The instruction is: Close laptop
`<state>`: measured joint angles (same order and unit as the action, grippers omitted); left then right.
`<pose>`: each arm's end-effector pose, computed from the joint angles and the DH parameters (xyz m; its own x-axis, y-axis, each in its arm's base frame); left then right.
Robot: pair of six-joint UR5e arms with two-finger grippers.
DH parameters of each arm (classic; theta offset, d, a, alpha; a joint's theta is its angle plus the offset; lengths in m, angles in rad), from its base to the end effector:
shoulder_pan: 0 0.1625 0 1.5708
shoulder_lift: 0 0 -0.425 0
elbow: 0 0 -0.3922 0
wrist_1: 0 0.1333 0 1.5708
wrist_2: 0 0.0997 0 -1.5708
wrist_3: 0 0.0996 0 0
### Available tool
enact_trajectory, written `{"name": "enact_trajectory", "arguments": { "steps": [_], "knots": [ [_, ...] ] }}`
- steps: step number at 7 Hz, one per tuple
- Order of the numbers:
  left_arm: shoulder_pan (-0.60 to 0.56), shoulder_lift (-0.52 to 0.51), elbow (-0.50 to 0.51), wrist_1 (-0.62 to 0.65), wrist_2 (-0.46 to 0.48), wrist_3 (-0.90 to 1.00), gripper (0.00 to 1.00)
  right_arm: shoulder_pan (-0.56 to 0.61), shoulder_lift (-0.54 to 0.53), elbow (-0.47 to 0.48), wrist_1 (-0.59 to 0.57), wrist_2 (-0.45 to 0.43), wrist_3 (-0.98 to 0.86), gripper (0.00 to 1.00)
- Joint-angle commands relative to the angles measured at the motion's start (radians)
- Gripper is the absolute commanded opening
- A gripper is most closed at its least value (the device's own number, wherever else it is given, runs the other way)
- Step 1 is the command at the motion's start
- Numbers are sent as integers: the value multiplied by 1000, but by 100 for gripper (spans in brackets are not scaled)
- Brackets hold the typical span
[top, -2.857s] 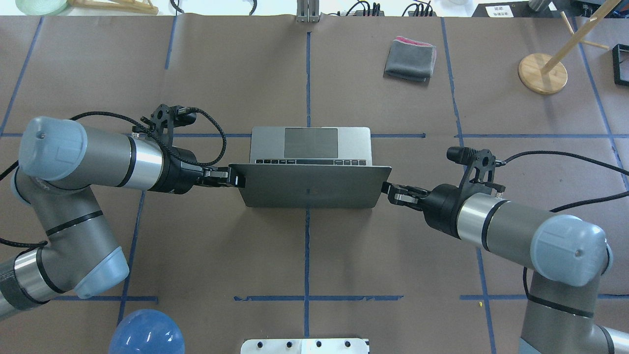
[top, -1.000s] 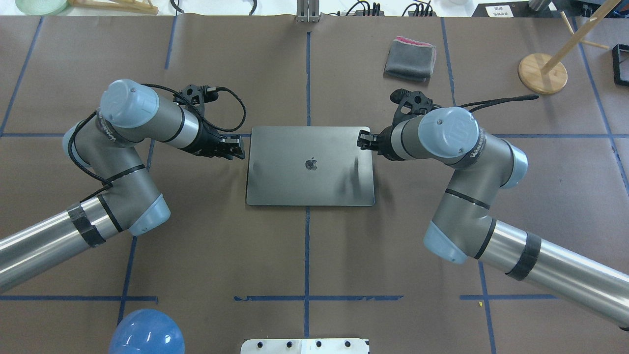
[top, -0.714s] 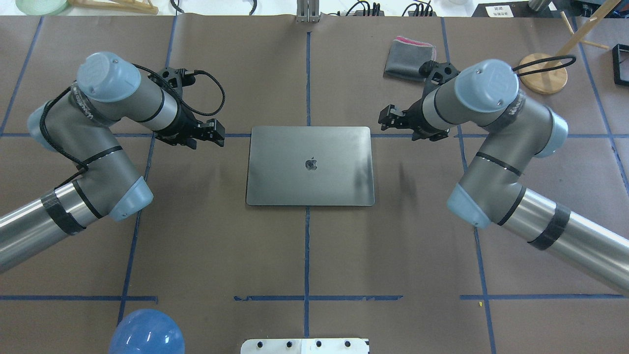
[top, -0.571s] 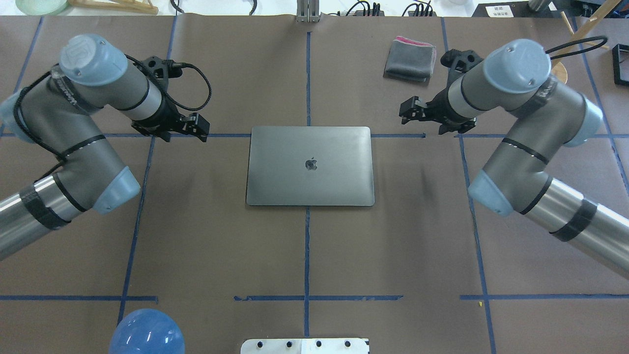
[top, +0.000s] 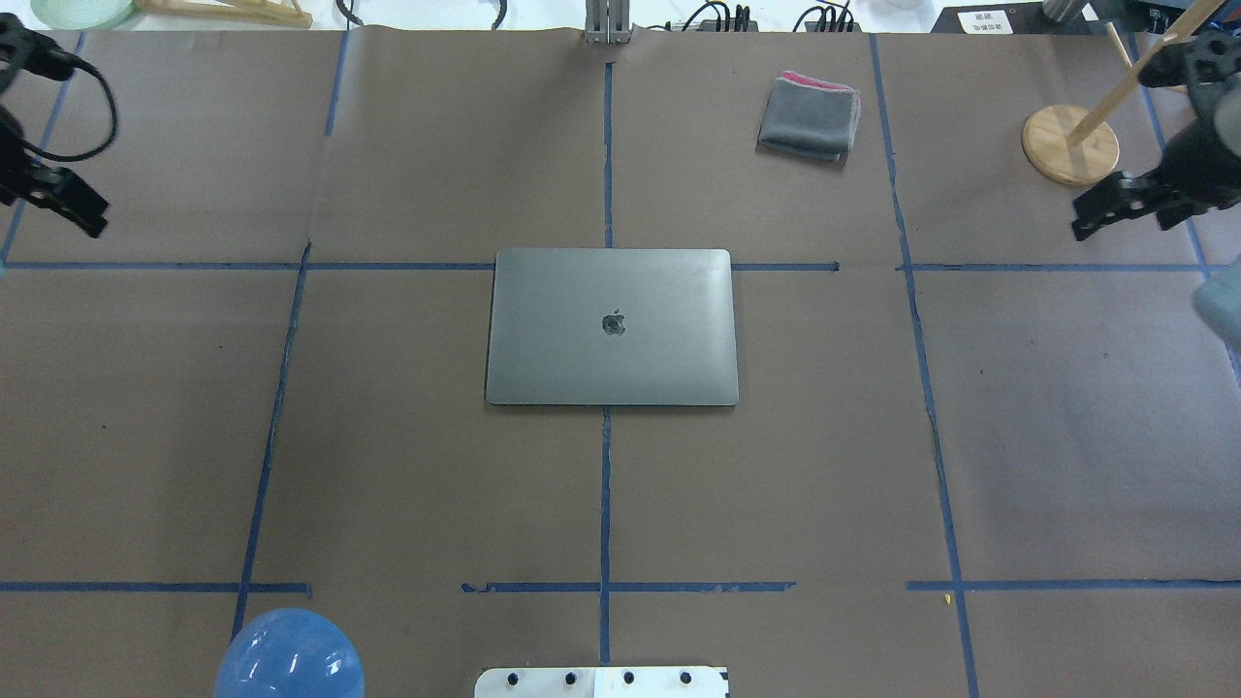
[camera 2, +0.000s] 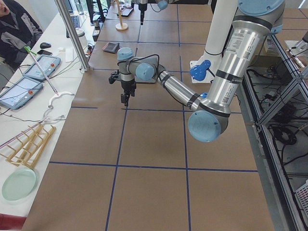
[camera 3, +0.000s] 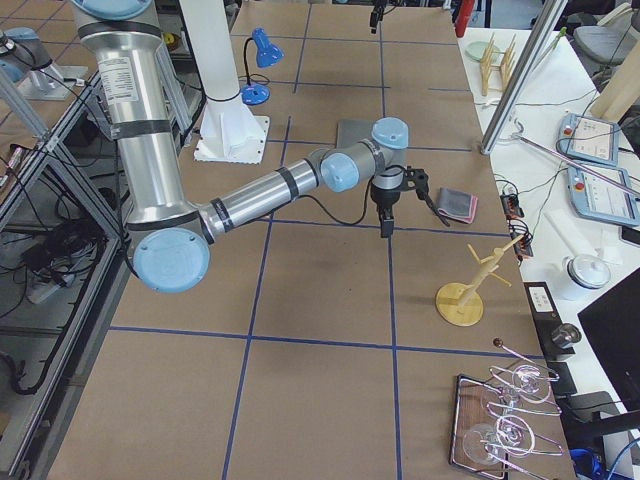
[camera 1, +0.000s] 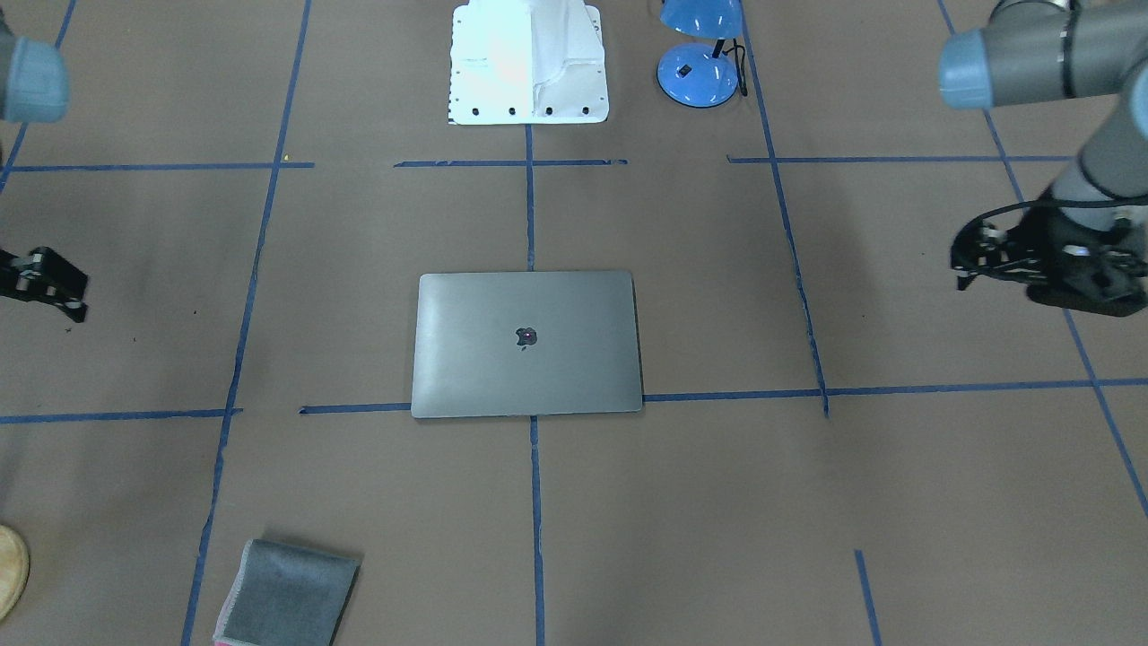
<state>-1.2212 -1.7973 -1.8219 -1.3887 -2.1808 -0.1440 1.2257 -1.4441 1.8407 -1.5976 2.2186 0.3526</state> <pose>0.1212 -0.5550 0.4454 0.7526 0.3040 -0.5842 -0.2220 0.9523 0.2096 -0.1128 -0.5302 0.4706 0.7439 -0.1428 0.6528 0.0624 0.9875 0.1449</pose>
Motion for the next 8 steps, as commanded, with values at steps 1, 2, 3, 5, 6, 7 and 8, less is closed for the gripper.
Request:
{"name": "enact_trajectory", "arguments": {
  "steps": [1,2,3,5,6,7,8],
  "knots": [
    [-226,188,7,-1,-158,186,99,226,-137,-1,-105,96,-429,100],
    [-250,266,-10,3,-155,187,100,277,-195,-1,-126,101,-537,100],
    [-250,301,7,4,-157,188,99,279,-253,-9,-118,99,-534,100],
    [-276,338,10,-9,-137,175,99,279,-260,-29,-113,138,-532,100],
    [-276,340,3,-9,-132,178,99,279,-260,-28,-111,138,-534,100],
    [-276,337,-13,-10,-131,179,99,278,-260,-26,-111,138,-534,100],
    [-274,335,-14,-10,-131,181,99,279,-260,-24,-111,138,-534,100]
  ]
}}
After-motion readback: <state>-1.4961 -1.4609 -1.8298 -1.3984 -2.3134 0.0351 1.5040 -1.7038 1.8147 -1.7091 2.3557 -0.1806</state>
